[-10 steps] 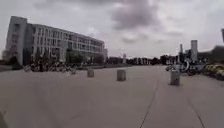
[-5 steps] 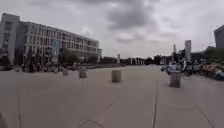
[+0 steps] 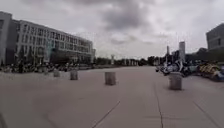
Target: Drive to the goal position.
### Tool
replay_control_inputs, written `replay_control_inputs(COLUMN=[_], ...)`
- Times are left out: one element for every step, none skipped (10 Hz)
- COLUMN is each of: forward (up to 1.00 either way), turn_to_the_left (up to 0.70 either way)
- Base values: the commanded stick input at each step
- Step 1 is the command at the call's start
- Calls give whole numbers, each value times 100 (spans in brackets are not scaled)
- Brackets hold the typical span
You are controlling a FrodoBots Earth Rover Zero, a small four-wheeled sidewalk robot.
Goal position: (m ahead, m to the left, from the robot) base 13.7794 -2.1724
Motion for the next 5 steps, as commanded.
replay_control_inputs(forward=[70,70,70,70,70], turn_to_the_left=[-13,-13,-13,-13,-13])
